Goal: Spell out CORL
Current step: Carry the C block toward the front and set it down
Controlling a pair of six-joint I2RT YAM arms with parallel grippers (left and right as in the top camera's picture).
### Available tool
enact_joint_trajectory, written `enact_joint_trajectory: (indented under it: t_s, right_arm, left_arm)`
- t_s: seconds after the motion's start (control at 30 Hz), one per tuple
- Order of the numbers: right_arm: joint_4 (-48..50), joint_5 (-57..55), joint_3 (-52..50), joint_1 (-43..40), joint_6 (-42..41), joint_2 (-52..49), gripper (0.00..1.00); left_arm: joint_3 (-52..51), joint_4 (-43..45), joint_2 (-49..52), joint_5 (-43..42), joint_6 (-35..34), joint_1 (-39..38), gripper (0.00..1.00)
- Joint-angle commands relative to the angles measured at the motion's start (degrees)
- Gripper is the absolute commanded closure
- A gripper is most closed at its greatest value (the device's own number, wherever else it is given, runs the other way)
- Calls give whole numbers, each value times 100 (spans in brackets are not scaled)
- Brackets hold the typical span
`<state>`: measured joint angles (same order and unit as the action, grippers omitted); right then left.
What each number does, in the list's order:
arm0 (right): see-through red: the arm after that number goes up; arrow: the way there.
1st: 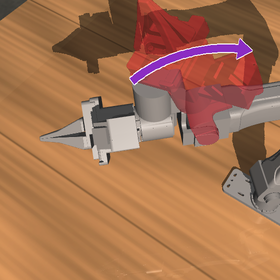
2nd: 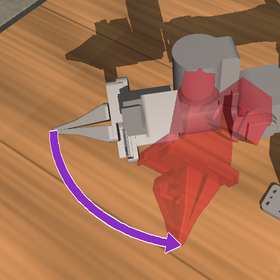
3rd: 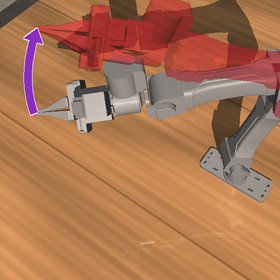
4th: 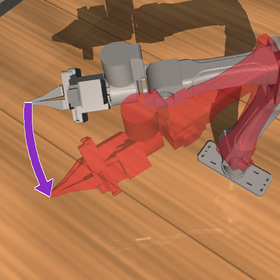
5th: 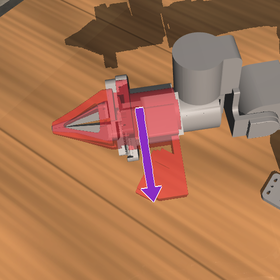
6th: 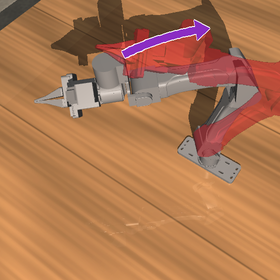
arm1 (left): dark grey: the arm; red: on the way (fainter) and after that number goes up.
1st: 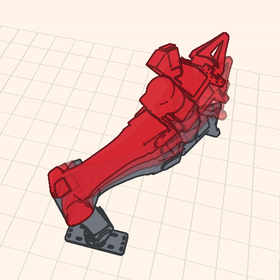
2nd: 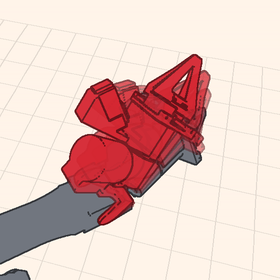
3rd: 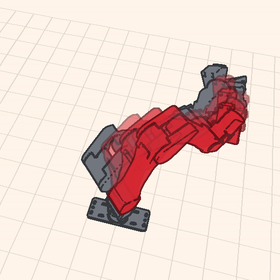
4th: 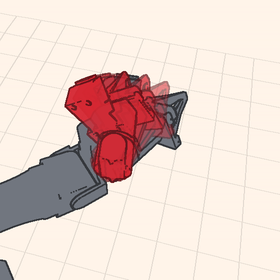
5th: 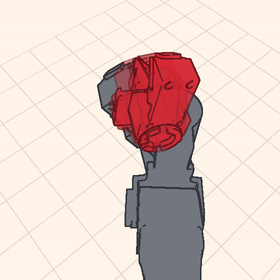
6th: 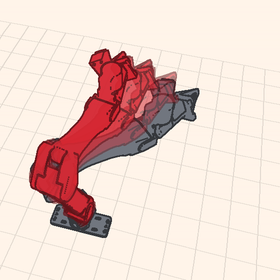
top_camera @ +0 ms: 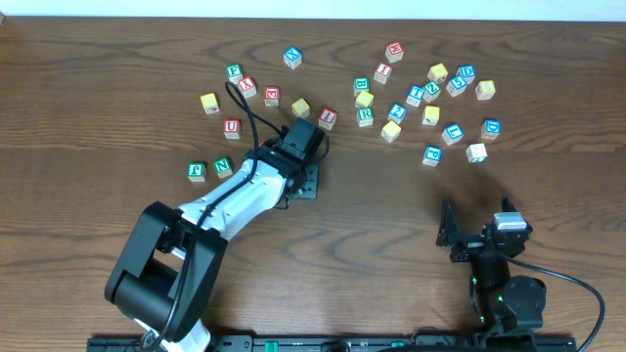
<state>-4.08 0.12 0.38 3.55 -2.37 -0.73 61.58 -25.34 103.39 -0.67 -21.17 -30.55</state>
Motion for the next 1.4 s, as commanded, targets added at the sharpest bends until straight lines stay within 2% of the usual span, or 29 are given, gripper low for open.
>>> enact_joint_trajectory:
  t_s: [0.0,1.1,1.13,1.17,1.2,1.23,1.27,1.37]
  right_arm:
    - [-24,-42,-7,-42,-37,24,1]
    - [-24,-42,-7,-42,-37,24,1]
    - [-24,-42,-7,-42,-37,24,1]
    - [-24,-42,-7,-42,-37,24,1]
    - [-24,-42,-7,-42,-37,24,1]
    - [-24,-42,-4,-42,-37,24,1]
    - [-24,-42,-4,-42,-37,24,1]
    - [-24,-42,-7,-42,-37,24,1]
  left_arm:
    - [-111,127,-42,-39,-52,-9,92]
    - [-229,452,350,-22,-50,-9,92]
    - [-229,452,350,-22,-50,-9,83]
    - [-229,452,350,-22,-50,-9,62]
    - [-229,450,350,-22,-46,-9,47]
    - [-227,450,350,-22,-46,-9,38]
    - [-227,450,350,-22,-46,-9,35]
    - [-227,450,348,-22,-28,-7,34]
